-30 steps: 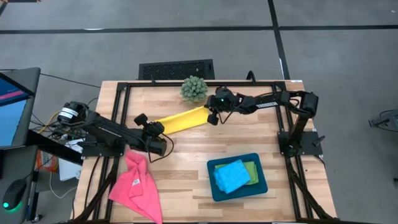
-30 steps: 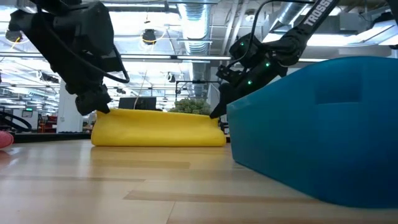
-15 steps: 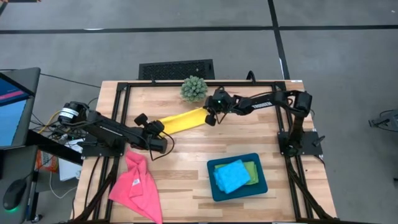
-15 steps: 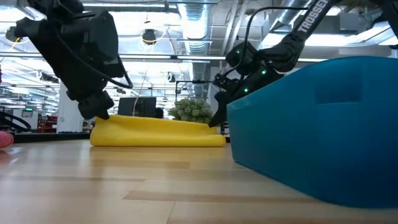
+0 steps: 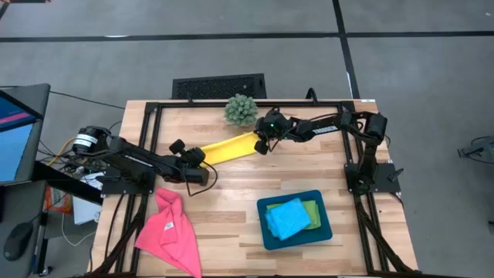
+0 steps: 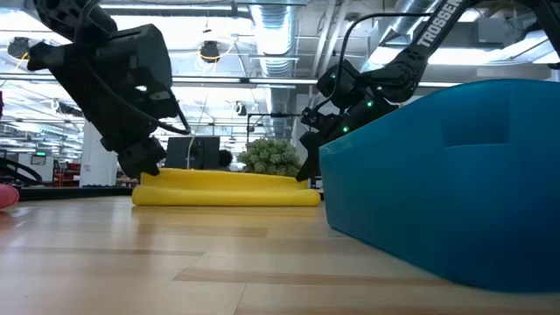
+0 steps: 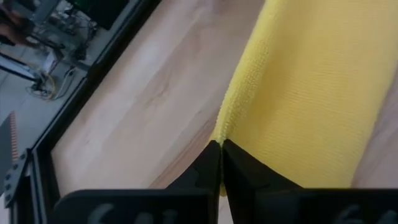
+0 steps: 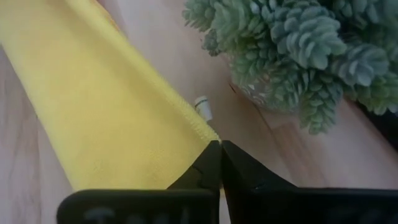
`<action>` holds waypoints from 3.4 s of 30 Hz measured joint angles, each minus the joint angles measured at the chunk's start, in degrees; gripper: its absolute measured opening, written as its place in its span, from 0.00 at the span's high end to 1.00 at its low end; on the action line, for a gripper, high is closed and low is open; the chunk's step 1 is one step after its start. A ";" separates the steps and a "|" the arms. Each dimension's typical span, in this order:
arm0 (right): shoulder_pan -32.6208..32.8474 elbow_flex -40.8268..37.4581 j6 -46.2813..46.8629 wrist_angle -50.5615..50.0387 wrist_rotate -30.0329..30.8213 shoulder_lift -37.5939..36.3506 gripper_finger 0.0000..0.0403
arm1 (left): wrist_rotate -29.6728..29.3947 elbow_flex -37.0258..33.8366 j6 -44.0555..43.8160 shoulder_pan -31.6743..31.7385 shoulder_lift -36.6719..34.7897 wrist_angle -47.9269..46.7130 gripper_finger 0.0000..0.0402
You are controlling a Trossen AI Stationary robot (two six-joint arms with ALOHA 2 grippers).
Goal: Fold microfiber towels
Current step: Fold the yellow microfiber towel
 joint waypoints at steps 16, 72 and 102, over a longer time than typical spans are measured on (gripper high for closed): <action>0.00 -0.03 3.06 -1.42 1.29 -0.54 0.78 | -0.09 0.48 2.59 6.03 -0.02 1.08 0.60; 22.75 -5.89 21.38 -24.58 9.01 -10.45 0.83 | 14.11 3.05 -15.87 -18.07 10.23 22.11 0.93; 17.35 -6.95 14.55 -8.73 10.15 -2.59 0.83 | 12.16 -1.80 -7.28 -7.09 10.43 35.71 0.80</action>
